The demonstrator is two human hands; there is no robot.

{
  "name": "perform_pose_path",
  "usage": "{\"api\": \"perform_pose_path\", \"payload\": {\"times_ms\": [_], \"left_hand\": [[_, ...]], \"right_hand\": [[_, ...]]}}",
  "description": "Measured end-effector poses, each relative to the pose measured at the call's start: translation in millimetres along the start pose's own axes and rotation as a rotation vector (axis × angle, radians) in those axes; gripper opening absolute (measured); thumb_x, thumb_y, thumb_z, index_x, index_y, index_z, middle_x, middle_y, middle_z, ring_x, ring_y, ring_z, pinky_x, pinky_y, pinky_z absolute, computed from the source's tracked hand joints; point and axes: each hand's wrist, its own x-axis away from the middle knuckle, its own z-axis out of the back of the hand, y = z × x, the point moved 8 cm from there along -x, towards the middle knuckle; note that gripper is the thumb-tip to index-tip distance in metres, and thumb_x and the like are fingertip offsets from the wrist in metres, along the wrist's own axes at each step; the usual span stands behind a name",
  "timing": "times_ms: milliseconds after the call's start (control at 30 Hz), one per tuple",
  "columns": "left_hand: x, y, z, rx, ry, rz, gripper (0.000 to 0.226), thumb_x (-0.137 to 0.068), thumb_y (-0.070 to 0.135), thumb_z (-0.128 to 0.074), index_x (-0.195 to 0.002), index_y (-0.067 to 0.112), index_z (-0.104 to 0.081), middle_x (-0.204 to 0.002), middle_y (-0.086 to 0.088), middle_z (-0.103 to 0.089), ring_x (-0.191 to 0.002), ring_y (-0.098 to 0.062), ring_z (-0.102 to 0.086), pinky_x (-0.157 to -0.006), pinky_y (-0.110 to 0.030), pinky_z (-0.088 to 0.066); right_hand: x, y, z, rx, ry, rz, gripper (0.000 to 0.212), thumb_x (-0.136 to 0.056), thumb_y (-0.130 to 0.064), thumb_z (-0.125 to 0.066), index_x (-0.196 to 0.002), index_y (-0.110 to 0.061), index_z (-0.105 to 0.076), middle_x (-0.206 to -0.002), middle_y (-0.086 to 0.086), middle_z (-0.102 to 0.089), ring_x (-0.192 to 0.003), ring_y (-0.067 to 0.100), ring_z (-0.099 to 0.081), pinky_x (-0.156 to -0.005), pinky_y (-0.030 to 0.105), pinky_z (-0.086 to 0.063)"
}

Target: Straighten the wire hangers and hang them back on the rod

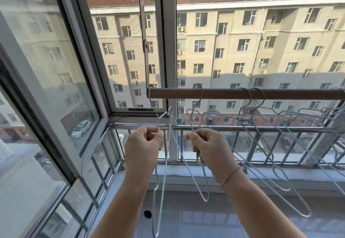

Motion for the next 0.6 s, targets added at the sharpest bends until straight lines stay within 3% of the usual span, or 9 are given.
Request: {"api": "perform_pose_path", "payload": {"times_ms": [200,333,467,600], "left_hand": [[-2.8,-5.2,4.8,0.010,0.036,0.009,0.007,-0.083,0.019,-0.068,-0.087,0.013,-0.066,-0.071,-0.009,-0.070,-0.066,-0.033,-0.066,-0.068,-0.045,-0.057],[-2.5,-6.5,6.8,-0.002,0.022,0.007,0.006,-0.083,0.018,-0.068,-0.088,0.014,-0.067,-0.071,-0.008,-0.070,-0.064,-0.029,-0.066,-0.067,-0.042,-0.058],[-1.6,-4.5,5.9,-0.024,-0.003,-0.011,0.011,-0.083,0.020,-0.068,-0.092,0.012,-0.067,-0.069,-0.004,-0.070,-0.055,-0.016,-0.062,-0.061,-0.033,-0.056],[-2.5,-8.7,9.0,-0.048,-0.003,0.013,0.014,-0.083,0.026,-0.068,-0.093,0.017,-0.067,-0.070,-0.002,-0.070,-0.057,-0.016,-0.062,-0.056,-0.035,-0.053]], "right_hand": [[-0.1,-2.7,1.6,0.045,0.028,0.040,0.020,-0.090,-0.017,-0.054,-0.076,-0.012,-0.068,-0.049,-0.003,-0.052,-0.029,0.003,-0.032,-0.032,0.013,-0.027],[-1.8,5.4,-0.5,0.127,0.043,0.034,0.019,-0.088,-0.018,-0.057,-0.078,-0.008,-0.068,-0.050,-0.001,-0.053,-0.029,0.003,-0.035,-0.034,0.011,-0.029],[-5.0,11.5,-3.5,0.156,0.037,0.013,0.020,-0.089,-0.021,-0.056,-0.080,-0.007,-0.068,-0.052,-0.001,-0.056,-0.033,0.002,-0.039,-0.038,0.015,-0.035],[-0.3,9.7,-4.2,0.202,0.015,0.008,0.023,-0.089,-0.025,-0.055,-0.078,-0.010,-0.066,-0.057,0.000,-0.061,-0.038,0.002,-0.043,-0.045,0.020,-0.041]]}}
